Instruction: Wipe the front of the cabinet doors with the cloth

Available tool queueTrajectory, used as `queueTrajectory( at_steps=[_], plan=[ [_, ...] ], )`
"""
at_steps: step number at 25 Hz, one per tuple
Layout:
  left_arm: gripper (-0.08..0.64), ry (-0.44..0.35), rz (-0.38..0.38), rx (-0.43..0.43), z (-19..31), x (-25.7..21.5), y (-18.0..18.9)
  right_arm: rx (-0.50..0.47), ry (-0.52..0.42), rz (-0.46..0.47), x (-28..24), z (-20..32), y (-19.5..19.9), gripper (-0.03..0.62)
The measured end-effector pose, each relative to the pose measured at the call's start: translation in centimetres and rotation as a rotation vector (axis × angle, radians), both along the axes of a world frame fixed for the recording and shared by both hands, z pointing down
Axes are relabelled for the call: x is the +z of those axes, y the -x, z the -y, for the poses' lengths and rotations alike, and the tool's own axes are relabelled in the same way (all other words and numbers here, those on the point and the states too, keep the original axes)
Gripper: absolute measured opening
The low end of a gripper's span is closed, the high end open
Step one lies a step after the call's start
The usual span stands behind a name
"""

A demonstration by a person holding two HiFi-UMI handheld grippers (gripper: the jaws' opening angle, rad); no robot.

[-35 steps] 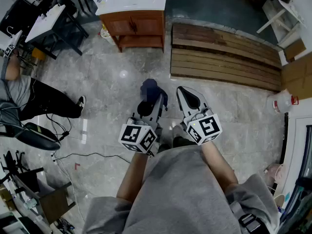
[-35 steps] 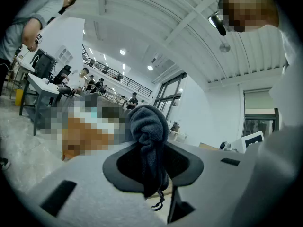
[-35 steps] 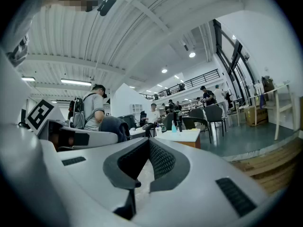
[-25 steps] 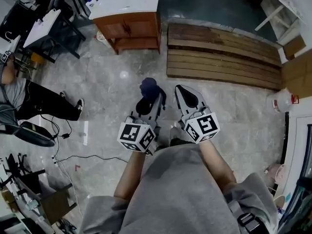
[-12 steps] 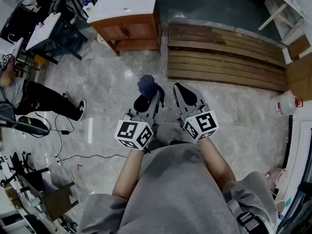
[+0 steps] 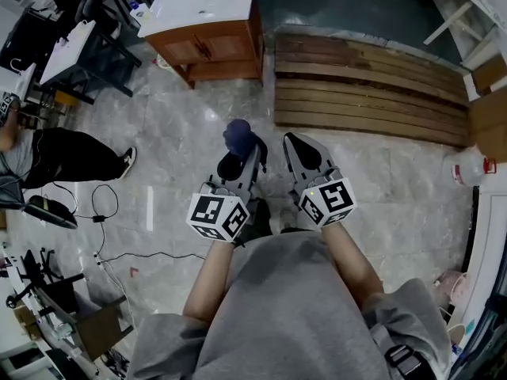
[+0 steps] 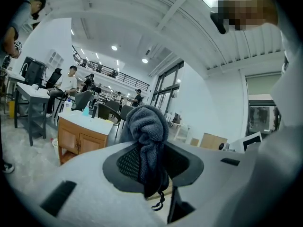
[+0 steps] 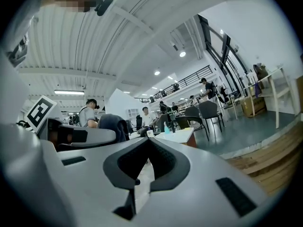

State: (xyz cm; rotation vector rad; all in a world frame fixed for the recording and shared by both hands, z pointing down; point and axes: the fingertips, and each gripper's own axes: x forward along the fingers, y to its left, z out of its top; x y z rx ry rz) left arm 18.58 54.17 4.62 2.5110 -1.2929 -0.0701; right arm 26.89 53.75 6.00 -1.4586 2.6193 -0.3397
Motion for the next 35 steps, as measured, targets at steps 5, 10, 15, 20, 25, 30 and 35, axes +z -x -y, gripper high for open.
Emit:
queueTrajectory(
  at_steps=[5, 10, 15, 20, 25, 30, 35],
  plan=[
    [0.106, 0.001, -0.003, 0.014, 3.2, 0.3, 1.1, 0.007, 0.004, -0.006, 0.3, 3.1, 1.4, 0.009],
    [0.106, 0.005, -0.013, 0.028, 7.1, 0.1, 3.1, 0.014, 0.013, -0.013, 0.2, 6.8, 3.7, 0.009],
    [0.106, 0.017, -0.029, 0.042, 10.5, 0.2, 6.0, 0.027, 0.018, -0.03, 0.1, 9.9, 6.6, 0.009],
    [0.106, 0.027, -0.051, 0.062, 13.4, 0.4, 8.9, 0.043, 0.029, -0.05, 0.1, 12.5, 9.6, 0.009],
    [0.106, 0.047, -0.073, 0.078, 15.4, 0.9, 11.0, 0.065, 0.049, -0.066, 0.3, 14.1, 11.7, 0.009],
    [0.106, 0.07, -0.097, 0.096, 17.1, 1.7, 11.4, 0.101, 0.088, -0.074, 1.4, 15.5, 11.3, 0.009],
    [0.106, 0.09, -0.103, 0.109, 18.9, 2.6, 10.7, 0.116, 0.123, -0.058, 2.7, 17.3, 10.5, 0.009]
  ],
)
